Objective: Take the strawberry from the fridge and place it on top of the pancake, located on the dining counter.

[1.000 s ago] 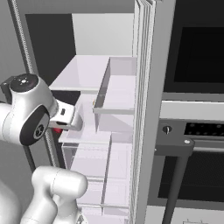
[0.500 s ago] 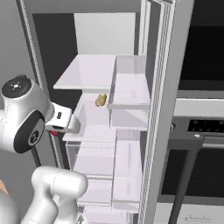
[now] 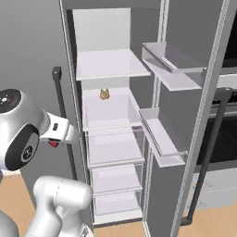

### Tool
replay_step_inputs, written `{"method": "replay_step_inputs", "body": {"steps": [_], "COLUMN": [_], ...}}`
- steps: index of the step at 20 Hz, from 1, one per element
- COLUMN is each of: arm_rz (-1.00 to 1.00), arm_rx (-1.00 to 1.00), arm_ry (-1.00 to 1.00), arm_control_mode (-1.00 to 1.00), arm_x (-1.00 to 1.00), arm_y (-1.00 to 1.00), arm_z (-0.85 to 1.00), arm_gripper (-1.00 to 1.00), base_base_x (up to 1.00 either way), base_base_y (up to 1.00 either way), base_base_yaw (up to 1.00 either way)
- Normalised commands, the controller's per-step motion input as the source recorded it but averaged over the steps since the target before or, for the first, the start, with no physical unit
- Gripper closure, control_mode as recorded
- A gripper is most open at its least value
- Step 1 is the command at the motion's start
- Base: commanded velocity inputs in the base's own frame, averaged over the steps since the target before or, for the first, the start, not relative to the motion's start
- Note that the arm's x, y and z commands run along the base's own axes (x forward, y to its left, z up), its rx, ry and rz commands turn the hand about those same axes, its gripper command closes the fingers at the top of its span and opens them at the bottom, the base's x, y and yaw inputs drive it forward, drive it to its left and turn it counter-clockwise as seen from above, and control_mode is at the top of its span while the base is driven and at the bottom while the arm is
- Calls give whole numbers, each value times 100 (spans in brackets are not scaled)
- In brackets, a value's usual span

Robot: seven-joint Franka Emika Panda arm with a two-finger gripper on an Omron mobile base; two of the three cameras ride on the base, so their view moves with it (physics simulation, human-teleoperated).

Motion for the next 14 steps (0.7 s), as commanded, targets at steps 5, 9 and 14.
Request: {"method": "replay_step_inputs", "body": {"steps": [5,9,14], "arm_rz": [0,0,0], "arm_rx": [0,0,0], "arm_ry": [0,0,0], "arm_control_mode": [100,100,100], "arm_x": [0,0,0], "arm_y": [0,0,0], "arm_z": [0,0,0], "arm_gripper": [100,100,100], "base_base_x": [-66,-56,-29], "base_base_y": [-2,-12,-16], "base_base_yaw": [-70,-79,-85]}}
